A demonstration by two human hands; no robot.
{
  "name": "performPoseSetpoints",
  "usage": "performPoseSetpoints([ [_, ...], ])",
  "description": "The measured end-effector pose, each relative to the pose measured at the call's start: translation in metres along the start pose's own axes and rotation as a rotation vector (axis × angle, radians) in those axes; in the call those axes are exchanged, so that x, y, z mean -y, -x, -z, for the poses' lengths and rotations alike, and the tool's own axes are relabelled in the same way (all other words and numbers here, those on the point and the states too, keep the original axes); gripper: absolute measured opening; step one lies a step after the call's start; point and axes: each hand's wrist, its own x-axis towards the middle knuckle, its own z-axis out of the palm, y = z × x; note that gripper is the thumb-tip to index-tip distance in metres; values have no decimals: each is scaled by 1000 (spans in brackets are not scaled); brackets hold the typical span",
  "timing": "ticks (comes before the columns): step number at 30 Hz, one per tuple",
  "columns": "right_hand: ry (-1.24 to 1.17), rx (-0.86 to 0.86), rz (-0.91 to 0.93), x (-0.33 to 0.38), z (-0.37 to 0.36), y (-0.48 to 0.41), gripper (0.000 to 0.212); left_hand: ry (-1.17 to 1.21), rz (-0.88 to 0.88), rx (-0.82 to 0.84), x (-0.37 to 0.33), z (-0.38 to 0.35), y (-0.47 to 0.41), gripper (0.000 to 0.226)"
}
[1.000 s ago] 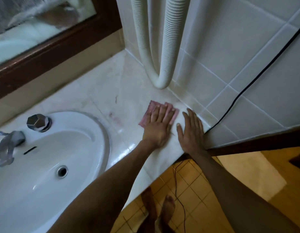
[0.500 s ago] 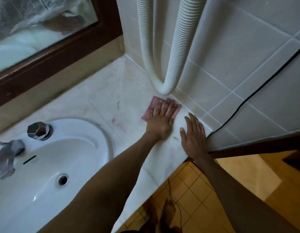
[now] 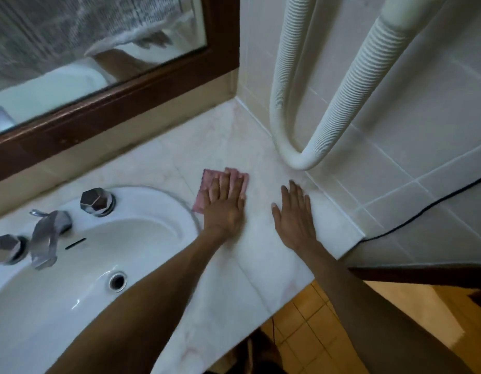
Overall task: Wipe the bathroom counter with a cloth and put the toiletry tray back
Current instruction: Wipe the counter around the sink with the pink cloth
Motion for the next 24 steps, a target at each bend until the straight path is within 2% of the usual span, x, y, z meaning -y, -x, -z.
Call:
performPoseSetpoints([
  [3, 29, -3, 5, 18, -9, -27, 61, 68, 34, -70, -17, -5, 54, 57],
  [5, 55, 2, 22, 25, -13, -43, 62, 55, 51, -101, -19, -8, 56, 57],
  [8, 71, -2, 75, 35, -17, -68, 63, 97, 134, -141, -9, 2, 14, 57],
  [12, 79, 0, 152, 48, -22, -104, 59, 63, 255, -144, 46, 36, -59, 57],
  [14, 54, -3, 169, 56, -22, -122, 57, 99, 351, -150, 63, 42, -65, 58],
  [18, 26, 16, 170, 78, -21, -155, 63, 196, 498, -184, 21, 29, -34, 65],
  [21, 23, 0, 174, 88, -26, -164, 66, 249, 525, -193, 20, 26, -39, 65],
  [24, 28, -55, 186, 85, -30, -164, 63, 260, 518, -221, 59, 40, -71, 61],
])
